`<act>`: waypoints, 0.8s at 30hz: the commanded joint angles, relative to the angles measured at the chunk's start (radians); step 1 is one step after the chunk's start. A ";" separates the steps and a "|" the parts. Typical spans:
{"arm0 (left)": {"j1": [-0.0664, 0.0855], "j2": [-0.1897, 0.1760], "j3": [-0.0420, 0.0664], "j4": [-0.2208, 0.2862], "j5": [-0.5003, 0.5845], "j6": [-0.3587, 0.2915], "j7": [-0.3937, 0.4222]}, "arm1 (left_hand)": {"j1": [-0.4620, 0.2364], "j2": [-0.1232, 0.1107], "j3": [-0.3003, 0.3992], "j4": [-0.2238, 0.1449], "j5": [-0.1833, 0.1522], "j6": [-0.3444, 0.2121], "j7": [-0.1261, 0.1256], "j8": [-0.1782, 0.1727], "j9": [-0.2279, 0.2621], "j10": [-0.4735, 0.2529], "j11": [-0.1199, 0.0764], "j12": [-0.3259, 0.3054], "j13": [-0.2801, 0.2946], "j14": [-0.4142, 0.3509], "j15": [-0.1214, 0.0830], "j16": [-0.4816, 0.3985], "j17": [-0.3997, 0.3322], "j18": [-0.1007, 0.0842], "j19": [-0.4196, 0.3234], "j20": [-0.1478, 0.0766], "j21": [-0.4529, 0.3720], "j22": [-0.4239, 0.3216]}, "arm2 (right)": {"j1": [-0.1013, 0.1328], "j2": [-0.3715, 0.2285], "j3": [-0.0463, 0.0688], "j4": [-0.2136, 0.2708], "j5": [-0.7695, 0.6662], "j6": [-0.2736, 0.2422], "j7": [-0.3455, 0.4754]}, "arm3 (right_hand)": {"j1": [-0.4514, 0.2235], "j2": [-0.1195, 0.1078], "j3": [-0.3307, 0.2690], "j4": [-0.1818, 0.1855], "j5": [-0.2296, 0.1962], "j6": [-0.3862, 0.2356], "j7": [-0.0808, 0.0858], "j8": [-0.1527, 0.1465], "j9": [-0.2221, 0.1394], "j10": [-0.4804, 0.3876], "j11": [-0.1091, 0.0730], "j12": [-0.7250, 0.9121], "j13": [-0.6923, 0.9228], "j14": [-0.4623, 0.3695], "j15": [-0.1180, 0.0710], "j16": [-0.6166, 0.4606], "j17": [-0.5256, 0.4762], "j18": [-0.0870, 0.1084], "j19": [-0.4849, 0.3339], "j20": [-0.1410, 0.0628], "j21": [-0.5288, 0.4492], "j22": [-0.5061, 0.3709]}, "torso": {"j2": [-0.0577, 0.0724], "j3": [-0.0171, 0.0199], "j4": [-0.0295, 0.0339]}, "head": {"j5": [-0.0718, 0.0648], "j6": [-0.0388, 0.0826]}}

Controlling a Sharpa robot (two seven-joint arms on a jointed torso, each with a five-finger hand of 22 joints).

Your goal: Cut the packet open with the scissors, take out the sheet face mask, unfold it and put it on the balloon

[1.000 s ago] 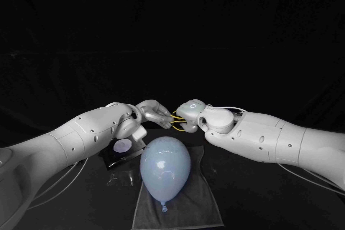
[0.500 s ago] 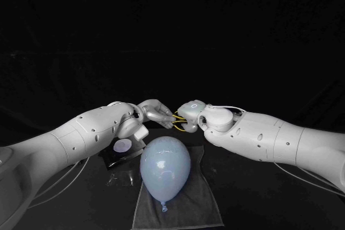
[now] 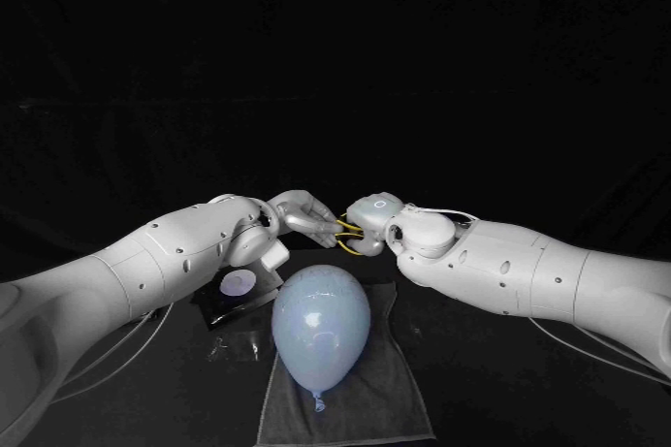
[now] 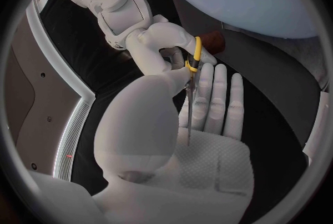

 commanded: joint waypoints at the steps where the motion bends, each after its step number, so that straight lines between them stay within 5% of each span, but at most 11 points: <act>1: 0.003 0.014 0.003 0.025 0.023 0.049 0.049 | 0.004 0.010 0.019 -0.023 0.007 0.010 -0.006 0.010 -0.003 0.007 -0.002 0.006 0.000 0.005 0.000 -0.003 0.002 0.014 0.001 -0.004 0.004 0.001 | 0.000 0.010 0.001 0.005 0.018 -0.037 -0.001 | 0.000 0.003 -0.011 0.014 -0.004 0.013 -0.010 0.010 0.005 0.149 -0.060 0.012 0.014 0.011 -0.011 0.014 0.023 -0.014 0.042 -0.012 0.005 0.172 | 0.000 0.0001 0.0004 | -0.002 0.000; 3: 0.003 0.013 0.002 0.028 0.024 0.051 0.049 | 0.004 0.010 0.019 -0.023 0.007 0.010 -0.006 0.010 -0.003 0.007 -0.002 0.006 0.000 0.005 0.000 -0.003 0.002 0.014 0.001 -0.004 0.004 0.001 | 0.000 0.011 0.001 0.006 0.016 -0.032 -0.005 | 0.015 0.004 -0.019 0.013 -0.004 0.032 -0.021 0.021 0.013 0.173 -0.070 0.026 0.028 0.013 -0.018 0.023 0.039 -0.014 0.042 -0.018 0.005 0.173 | 0.000 0.0001 0.0004 | -0.002 0.000; 6: 0.003 0.013 0.002 0.033 0.024 0.054 0.048 | 0.004 0.011 0.018 -0.024 0.007 0.010 -0.006 0.010 -0.002 0.007 -0.003 0.006 -0.001 0.005 0.000 -0.004 0.002 0.014 0.001 -0.005 0.004 0.001 | -0.001 0.012 0.001 0.006 0.007 -0.021 -0.016 | 0.064 -0.022 -0.051 -0.018 -0.005 0.072 -0.047 0.056 0.037 0.201 -0.093 0.086 0.077 0.012 -0.039 0.029 0.047 -0.015 0.045 -0.036 0.008 0.178 | 0.000 0.0002 0.0002 | -0.003 0.000; 11: 0.004 0.015 0.002 0.040 0.024 0.056 0.047 | 0.003 0.011 0.016 -0.026 0.007 0.010 -0.007 0.011 -0.001 0.007 -0.004 0.006 -0.001 0.005 0.000 -0.004 0.003 0.014 0.000 -0.007 0.004 0.001 | -0.004 0.013 0.001 0.005 -0.005 -0.002 -0.036 | 0.079 -0.003 -0.107 0.018 -0.004 0.103 -0.082 0.119 0.090 0.193 -0.126 0.258 0.215 0.017 -0.064 0.044 0.078 -0.018 0.052 -0.063 0.015 0.188 | 0.000 -0.0001 0.0002 | -0.005 -0.001; 18: 0.005 0.016 0.002 0.050 0.027 0.061 0.044 | 0.003 0.011 0.015 -0.027 0.007 0.010 -0.007 0.011 0.000 0.007 -0.004 0.006 -0.001 0.006 0.000 -0.004 0.003 0.015 0.000 -0.008 0.004 0.001 | -0.007 0.013 0.001 0.006 -0.021 0.023 -0.056 | 0.073 0.082 -0.111 0.095 -0.003 0.109 -0.092 0.167 0.135 0.188 -0.135 0.338 0.303 0.019 -0.073 0.051 0.092 -0.019 0.054 -0.073 0.017 0.193 | -0.001 0.0005 -0.0005 | -0.005 -0.001; 24: 0.007 0.011 0.002 0.053 0.048 0.038 0.041 | 0.003 0.012 0.015 -0.033 0.007 0.006 -0.004 0.010 0.001 0.004 -0.002 0.004 -0.001 0.003 0.000 -0.005 0.004 0.014 -0.001 -0.010 0.004 0.001 | -0.009 0.007 0.001 0.014 -0.031 0.042 -0.066 | 0.086 0.100 -0.111 0.105 -0.003 0.099 -0.092 0.179 0.151 0.179 -0.135 0.351 0.327 0.019 -0.074 0.051 0.094 -0.020 0.055 -0.074 0.018 0.195 | 0.000 0.0006 -0.0004 | -0.006 -0.001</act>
